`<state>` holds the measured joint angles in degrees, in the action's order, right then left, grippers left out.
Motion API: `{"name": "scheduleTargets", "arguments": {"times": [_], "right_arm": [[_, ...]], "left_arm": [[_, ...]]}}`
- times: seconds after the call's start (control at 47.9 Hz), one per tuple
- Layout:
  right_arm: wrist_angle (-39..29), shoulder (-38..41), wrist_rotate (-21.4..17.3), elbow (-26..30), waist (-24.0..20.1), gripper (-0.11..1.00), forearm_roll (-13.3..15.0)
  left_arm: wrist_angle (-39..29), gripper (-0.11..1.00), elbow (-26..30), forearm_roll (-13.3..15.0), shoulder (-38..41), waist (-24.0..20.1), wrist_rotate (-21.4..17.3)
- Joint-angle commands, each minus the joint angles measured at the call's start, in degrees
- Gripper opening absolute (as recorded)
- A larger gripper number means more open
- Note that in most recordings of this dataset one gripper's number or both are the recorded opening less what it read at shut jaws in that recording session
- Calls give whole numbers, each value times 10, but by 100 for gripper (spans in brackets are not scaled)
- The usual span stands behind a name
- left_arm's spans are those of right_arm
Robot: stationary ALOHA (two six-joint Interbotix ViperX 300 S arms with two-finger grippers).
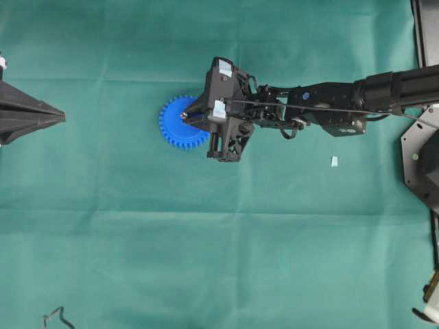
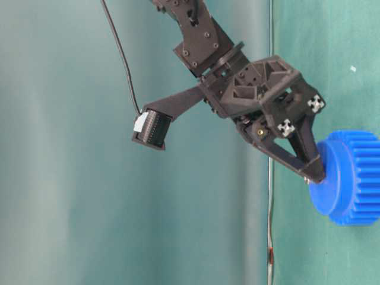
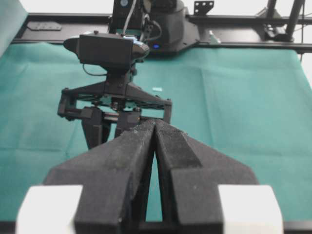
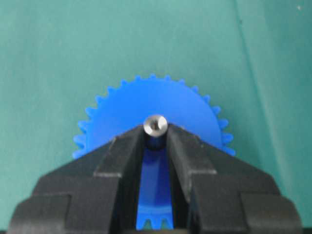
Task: Insert the shaft into the center hole of the gear.
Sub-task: 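Align the shaft over the gear's center hole and lower it in, then open the right gripper and retract it away from the gear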
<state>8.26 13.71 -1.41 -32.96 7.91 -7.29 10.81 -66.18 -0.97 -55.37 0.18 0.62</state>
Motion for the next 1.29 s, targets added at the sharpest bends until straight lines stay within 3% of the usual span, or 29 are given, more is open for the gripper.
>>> {"name": "scheduleTargets", "arguments": {"times": [0.0, 0.585, 0.647, 0.835, 0.898, 1.274], "right_arm": [[4, -1, 2, 3, 0, 17, -2], [-5, -3, 3, 2, 0, 18, -2], [-6, -3, 3, 2, 0, 30, -1], [-6, -9, 3, 1, 0, 81, -2], [-8, -13, 3, 0, 0, 92, -2], [-33, -102, 6, -11, 0, 91, 3]], "left_arm": [[3, 0, 14, -2, 4, 0, 1], [4, 0, 14, -1, 4, 1, 1], [4, 0, 14, -1, 4, 1, 1], [4, 0, 14, -1, 4, 1, 1], [3, 0, 14, -1, 4, 1, 1], [3, 0, 14, -1, 4, 4, 1]]}}
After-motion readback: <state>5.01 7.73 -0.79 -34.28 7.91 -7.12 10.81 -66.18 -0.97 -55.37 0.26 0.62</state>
